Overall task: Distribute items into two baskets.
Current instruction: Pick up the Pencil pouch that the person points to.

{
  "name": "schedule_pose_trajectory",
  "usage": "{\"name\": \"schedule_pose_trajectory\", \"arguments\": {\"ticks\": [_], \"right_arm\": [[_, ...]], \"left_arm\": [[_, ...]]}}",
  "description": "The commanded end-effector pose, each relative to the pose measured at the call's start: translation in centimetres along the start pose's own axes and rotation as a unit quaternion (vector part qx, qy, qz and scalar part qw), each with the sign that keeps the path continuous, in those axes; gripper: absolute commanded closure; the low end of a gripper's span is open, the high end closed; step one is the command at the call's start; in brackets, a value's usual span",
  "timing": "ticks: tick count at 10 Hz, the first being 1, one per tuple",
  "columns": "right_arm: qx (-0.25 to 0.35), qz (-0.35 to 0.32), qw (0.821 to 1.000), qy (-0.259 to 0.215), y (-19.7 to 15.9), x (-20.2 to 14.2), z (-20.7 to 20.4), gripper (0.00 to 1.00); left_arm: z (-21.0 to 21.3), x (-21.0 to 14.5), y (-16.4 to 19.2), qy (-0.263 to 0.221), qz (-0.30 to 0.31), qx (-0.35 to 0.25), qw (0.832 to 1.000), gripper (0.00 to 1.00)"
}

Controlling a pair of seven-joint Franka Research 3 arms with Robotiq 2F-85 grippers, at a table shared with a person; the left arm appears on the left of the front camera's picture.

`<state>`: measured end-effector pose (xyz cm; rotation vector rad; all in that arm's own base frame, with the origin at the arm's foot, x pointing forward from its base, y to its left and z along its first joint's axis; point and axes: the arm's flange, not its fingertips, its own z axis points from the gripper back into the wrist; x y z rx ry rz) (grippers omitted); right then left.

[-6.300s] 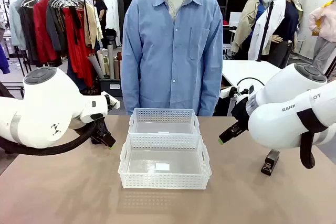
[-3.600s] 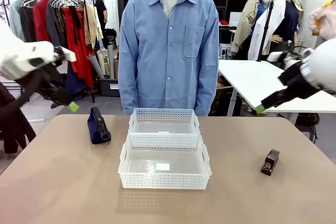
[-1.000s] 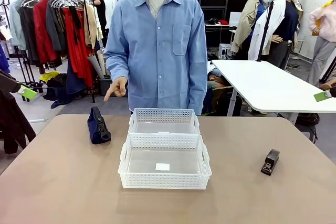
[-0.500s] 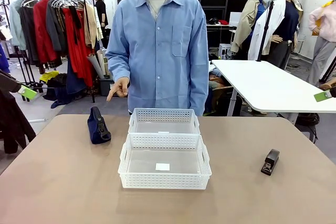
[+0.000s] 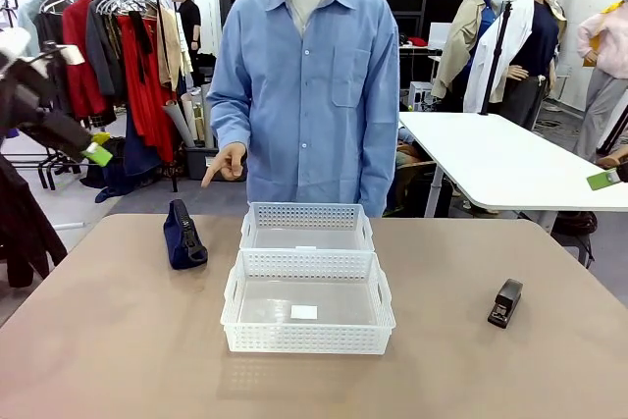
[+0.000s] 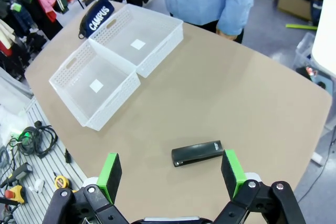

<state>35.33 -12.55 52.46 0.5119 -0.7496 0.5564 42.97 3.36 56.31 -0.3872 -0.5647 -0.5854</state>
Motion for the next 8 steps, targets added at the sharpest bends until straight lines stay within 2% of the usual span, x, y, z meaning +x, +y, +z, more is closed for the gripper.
{"name": "schedule_pose_trajectory", "arguments": {"ticks": [1, 2, 4, 7, 8], "right_arm": [[0.007, 0.011, 1.0, -0.013, -0.2, 0.1, 0.0, 0.0], [0.007, 0.011, 1.0, -0.013, -0.2, 0.1, 0.0, 0.0], [0.007, 0.011, 1.0, -0.013, -0.2, 0.1, 0.0, 0.0], [0.007, 0.011, 1.0, -0.013, -0.2, 0.1, 0.0, 0.0], [0.007, 0.011, 1.0, -0.013, -0.2, 0.1, 0.0, 0.0]], "left_arm": [[-1.9, 3.5, 0.8, 0.041, 0.055, 0.018, 0.997, 0.0], [-3.4, 5.0, 0.8, 0.065, 0.061, 0.027, 0.996, 0.0], [-5.8, 7.8, 1.3, 0.107, 0.112, 0.045, 0.987, 0.0], [-9.1, 10.5, 2.4, 0.129, 0.181, 0.109, 0.969, 0.0], [-10.5, 11.2, 2.5, 0.125, 0.227, 0.134, 0.956, 0.0]]}}
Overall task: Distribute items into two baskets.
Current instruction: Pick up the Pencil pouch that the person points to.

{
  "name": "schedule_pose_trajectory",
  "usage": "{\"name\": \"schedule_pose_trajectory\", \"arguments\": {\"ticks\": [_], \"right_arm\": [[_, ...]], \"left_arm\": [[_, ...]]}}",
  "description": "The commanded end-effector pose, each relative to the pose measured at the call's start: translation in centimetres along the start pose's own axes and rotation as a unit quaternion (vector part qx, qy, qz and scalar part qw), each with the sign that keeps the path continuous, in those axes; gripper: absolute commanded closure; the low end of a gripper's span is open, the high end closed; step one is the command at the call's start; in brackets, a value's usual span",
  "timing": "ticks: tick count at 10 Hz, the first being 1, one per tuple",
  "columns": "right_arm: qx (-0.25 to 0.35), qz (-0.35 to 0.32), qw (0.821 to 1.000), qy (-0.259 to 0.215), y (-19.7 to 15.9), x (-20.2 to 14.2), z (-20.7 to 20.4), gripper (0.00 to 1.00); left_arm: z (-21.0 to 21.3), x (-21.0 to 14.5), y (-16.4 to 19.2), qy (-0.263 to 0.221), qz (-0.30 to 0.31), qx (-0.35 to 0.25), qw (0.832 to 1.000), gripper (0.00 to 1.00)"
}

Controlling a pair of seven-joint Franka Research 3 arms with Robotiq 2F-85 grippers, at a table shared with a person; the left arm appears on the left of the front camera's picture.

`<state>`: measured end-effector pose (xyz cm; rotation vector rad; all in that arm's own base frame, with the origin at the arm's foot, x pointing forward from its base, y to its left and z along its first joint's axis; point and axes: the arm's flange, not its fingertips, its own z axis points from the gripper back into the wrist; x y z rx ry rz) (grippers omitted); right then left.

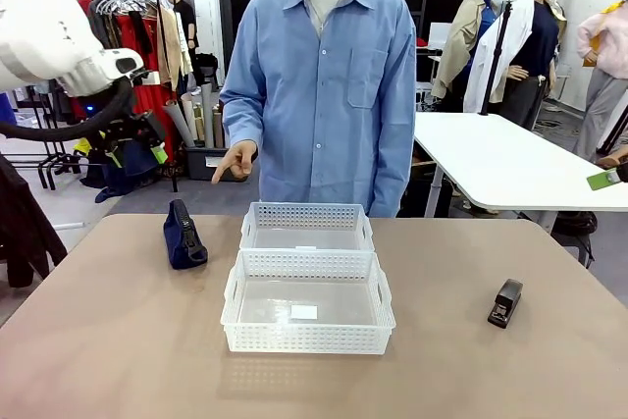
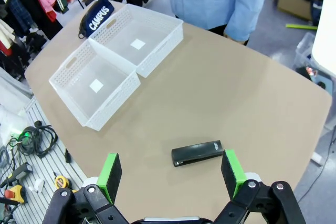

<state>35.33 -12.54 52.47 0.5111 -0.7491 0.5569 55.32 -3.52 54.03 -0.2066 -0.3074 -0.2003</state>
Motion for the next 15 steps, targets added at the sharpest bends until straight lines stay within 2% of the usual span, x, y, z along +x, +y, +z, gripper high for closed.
{"name": "schedule_pose_trajectory", "arguments": {"ticks": [1, 3, 6, 10, 13, 15], "right_arm": [[0.007, 0.011, 1.0, -0.014, -0.3, 0.1, 0.0, 0.0], [0.007, 0.011, 1.0, -0.014, -0.3, 0.1, 0.0, 0.0], [0.007, 0.011, 1.0, -0.014, -0.3, 0.1, 0.0, 0.0], [0.007, 0.011, 1.0, -0.014, -0.3, 0.1, 0.0, 0.0], [0.007, 0.011, 1.0, -0.014, -0.3, 0.1, 0.0, 0.0], [0.007, 0.011, 1.0, -0.014, -0.3, 0.1, 0.0, 0.0]], "left_arm": [[-1.5, 2.1, -1.1, 0.012, 0.086, 0.043, 0.995, 0.0], [-3.4, 3.3, -1.7, 0.032, 0.127, 0.061, 0.99, 0.0], [-7.2, 5.2, -2.3, 0.01, 0.202, 0.12, 0.972, 0.0], [-10.6, 6.3, -2.5, 0.029, 0.267, 0.117, 0.956, 0.0], [-12.4, 6.4, -2.5, 0.047, 0.285, 0.123, 0.949, 0.0], [-13.7, 6.3, -2.3, 0.056, 0.28, 0.121, 0.951, 0.0]]}}
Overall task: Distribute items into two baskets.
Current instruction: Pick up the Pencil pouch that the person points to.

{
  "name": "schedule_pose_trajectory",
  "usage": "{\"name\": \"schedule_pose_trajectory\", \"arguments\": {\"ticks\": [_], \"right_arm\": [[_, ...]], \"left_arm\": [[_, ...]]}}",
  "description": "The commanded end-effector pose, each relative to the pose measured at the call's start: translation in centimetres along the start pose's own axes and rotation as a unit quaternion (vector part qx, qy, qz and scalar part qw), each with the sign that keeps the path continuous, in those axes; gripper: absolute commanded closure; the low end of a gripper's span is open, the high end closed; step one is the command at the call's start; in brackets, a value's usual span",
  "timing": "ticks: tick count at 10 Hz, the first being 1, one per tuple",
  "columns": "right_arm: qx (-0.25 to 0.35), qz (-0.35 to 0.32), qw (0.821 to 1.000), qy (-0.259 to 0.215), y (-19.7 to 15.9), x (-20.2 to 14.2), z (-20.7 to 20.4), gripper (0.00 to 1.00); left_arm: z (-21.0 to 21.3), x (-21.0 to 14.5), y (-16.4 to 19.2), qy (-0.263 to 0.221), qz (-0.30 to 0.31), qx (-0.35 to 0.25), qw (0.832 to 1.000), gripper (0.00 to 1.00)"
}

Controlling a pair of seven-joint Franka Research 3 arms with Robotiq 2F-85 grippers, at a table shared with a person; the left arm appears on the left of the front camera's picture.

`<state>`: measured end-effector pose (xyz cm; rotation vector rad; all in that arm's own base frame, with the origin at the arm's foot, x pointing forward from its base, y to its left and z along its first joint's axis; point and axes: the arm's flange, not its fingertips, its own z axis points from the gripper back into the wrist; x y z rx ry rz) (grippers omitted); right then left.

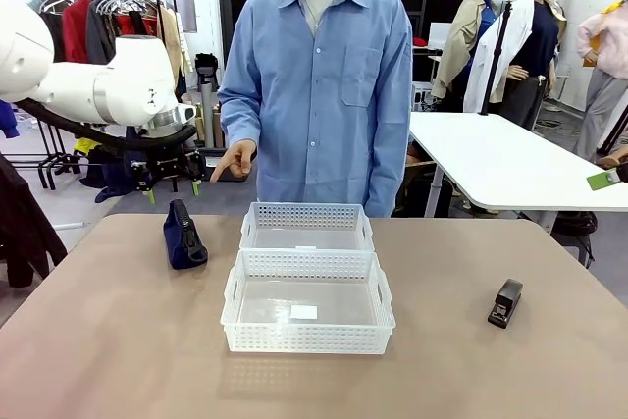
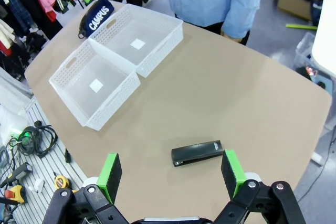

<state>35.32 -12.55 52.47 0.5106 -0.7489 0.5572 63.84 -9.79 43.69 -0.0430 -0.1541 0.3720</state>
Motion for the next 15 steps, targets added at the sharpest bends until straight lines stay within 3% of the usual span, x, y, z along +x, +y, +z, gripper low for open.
{"name": "schedule_pose_trajectory", "arguments": {"ticks": [1, 11, 15], "right_arm": [[0.007, 0.01, 1.0, -0.014, -0.3, 0.1, 0.0, 0.0], [0.007, 0.01, 1.0, -0.014, -0.3, 0.1, 0.0, 0.0], [0.007, 0.01, 1.0, -0.014, -0.3, 0.1, 0.0, 0.0]], "left_arm": [[-0.8, 0.8, 0.0, 0.005, 0.009, 0.002, 1.0, 0.0], [-7.8, 0.1, 1.3, 0.052, -0.014, -0.009, 0.999, 0.0], [-7.8, 0.3, 1.6, 0.068, -0.038, -0.019, 0.997, 0.0]]}}
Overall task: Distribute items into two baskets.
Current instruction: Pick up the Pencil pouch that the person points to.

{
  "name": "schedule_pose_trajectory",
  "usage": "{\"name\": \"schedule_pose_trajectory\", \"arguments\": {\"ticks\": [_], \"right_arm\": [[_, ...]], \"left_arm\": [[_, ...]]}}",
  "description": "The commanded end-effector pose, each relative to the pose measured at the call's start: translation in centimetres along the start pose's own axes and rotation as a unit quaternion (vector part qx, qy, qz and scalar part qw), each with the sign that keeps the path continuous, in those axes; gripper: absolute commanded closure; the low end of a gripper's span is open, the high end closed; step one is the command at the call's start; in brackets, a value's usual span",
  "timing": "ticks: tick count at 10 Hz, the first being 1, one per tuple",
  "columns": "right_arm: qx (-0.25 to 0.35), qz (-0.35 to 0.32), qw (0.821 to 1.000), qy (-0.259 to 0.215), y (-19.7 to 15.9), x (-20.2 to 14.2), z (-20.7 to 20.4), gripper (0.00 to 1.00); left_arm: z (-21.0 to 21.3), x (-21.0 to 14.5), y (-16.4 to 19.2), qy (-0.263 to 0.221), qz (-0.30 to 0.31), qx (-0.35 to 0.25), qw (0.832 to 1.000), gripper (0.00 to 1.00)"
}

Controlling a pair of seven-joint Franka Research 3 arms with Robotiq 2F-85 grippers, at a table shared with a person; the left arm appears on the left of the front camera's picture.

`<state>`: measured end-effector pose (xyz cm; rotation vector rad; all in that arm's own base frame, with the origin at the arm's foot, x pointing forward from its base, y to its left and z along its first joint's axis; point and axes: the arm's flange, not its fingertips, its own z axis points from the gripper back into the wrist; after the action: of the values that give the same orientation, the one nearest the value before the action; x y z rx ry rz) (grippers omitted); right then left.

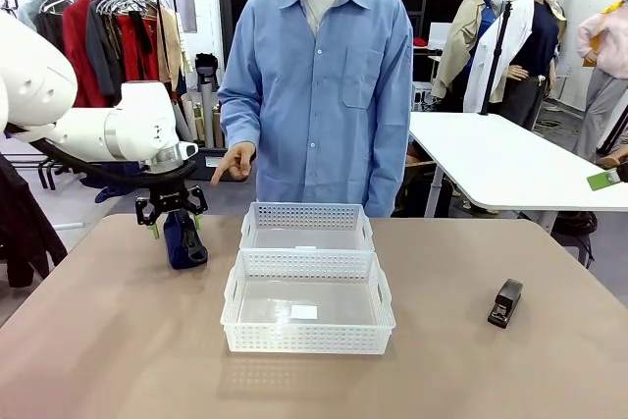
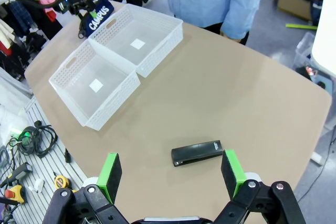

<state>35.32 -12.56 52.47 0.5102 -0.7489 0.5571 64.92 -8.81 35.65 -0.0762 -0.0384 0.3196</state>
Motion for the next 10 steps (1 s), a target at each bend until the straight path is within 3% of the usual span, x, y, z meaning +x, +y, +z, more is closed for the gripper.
{"name": "schedule_pose_trajectory", "arguments": {"ticks": [1, 9, 10], "right_arm": [[0.007, 0.01, 1.0, -0.014, -0.25, 0.09, 0.03, 0.0], [0.007, 0.01, 1.0, -0.014, -0.25, 0.09, 0.03, 0.0], [0.007, 0.01, 1.0, -0.014, -0.25, 0.09, 0.03, 0.0]], "left_arm": [[0.33, 0.01, 0.48, 0.011, -0.017, -0.016, 1.0, 0.0], [-0.01, -0.07, -0.13, 0.003, -0.008, -0.005, 1.0, 0.0], [0.02, -0.06, -0.18, 0.005, -0.007, -0.008, 1.0, 0.06]]}}
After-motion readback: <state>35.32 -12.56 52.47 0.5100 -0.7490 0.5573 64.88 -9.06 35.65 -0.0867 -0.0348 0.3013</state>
